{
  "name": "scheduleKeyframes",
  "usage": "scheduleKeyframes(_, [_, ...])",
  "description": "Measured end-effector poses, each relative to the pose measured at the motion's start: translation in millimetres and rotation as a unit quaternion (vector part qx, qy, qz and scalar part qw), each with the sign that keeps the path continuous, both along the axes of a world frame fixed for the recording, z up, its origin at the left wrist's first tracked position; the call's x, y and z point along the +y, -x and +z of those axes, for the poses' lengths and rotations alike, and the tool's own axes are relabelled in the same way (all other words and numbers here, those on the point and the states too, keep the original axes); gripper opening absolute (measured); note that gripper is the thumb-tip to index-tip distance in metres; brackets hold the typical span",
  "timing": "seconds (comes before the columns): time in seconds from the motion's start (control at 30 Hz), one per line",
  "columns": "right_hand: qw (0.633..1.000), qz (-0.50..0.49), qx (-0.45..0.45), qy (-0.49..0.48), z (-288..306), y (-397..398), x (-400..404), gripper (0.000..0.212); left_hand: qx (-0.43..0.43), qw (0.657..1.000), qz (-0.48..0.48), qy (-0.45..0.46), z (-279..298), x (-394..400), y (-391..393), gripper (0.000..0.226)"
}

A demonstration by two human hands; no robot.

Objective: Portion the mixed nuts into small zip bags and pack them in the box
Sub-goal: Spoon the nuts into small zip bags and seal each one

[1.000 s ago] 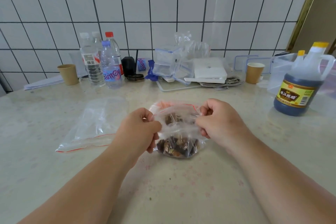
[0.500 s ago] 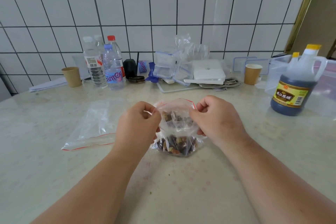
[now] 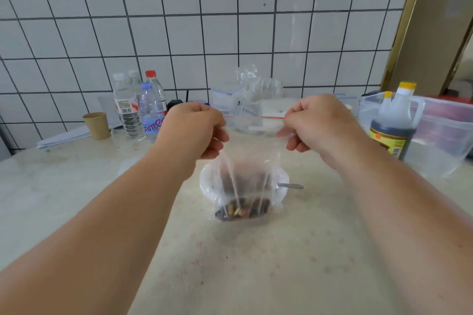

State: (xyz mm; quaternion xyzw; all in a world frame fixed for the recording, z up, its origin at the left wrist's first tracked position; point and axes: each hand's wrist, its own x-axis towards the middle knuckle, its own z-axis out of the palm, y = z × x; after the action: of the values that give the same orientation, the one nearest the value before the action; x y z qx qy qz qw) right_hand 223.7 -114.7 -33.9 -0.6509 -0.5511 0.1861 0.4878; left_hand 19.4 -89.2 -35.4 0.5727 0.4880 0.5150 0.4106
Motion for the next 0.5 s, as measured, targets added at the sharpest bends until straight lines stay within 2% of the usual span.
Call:
scheduleKeyframes(0.23, [0.991, -0.046, 0.108, -0.068, 31.4, -35.5, 12.1, 0.014, -0.066, 0.995, -0.075, -0.016, 30.3, 16.1, -38.3, 0.010])
scheduleKeyframes(0.4, [0.984, -0.115, 0.107, -0.086, 31.5, -60.2, 23.5, 0.019, -0.076, 0.989, -0.125, 0.011, 17.8, 32.0, -75.2, 0.014])
scheduleKeyframes(0.5, [0.982, -0.150, 0.063, -0.100, 19.8, -74.9, 30.7, 0.021, -0.068, 0.988, -0.137, 0.028, 7.0, 45.7, -93.3, 0.015])
